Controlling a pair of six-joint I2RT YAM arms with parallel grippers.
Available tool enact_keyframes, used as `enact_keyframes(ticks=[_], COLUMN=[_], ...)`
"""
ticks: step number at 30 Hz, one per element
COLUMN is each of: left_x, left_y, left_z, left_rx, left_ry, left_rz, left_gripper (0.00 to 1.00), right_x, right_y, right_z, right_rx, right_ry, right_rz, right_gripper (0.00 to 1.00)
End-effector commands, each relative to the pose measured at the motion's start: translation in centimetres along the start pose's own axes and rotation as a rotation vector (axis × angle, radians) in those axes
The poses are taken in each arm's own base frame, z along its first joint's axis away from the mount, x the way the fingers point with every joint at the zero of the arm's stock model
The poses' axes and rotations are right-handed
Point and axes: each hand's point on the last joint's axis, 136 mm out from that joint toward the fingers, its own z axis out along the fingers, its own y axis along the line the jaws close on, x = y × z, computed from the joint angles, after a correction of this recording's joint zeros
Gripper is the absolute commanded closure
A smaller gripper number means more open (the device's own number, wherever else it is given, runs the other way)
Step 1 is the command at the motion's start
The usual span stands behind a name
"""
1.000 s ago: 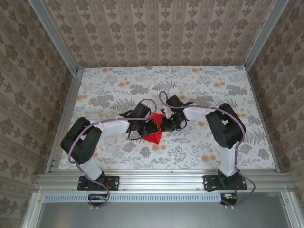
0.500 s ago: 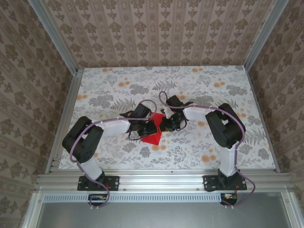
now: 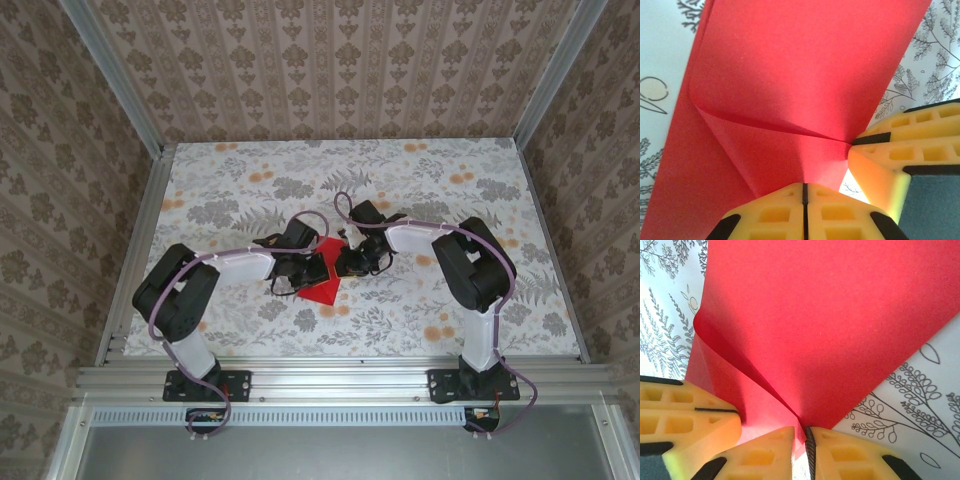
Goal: Fold a paper plane with a square sheet of paper (pick it up from the middle)
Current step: Fold the triangle a second time at the center of the table.
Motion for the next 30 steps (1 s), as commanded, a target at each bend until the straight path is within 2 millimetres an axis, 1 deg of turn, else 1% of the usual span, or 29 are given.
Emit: enact_keyframes(ticks=[1, 14, 22, 30], left_x=[0.2, 0.3, 0.7, 0.9], left_y=[1.0, 0.0, 0.9, 1.3], left_z=[0.5, 0.8, 1.2, 1.5], left_rx=[-0.041, 0.012, -0.023, -0.040], left_ry=[0.008, 0.021, 0.042, 0.056], left_rz=[-0.031, -0.019, -0.034, -0.037], left_gripper=[0.90, 0.90, 0.90, 0.90], right_x=[1.5, 1.7, 1.5, 1.3], right_y=[-2.6, -3.1, -3.0, -2.7], right_z=[1.4, 1.4, 1.3, 1.0], right_rx=[0.089, 0.112, 0.110, 0.106], right_ry=[0.063, 0.061, 0.053, 0.045], right_rz=[0.048, 0.056, 0.057, 0.058], right_gripper=[0.81, 0.81, 0.82, 0.82])
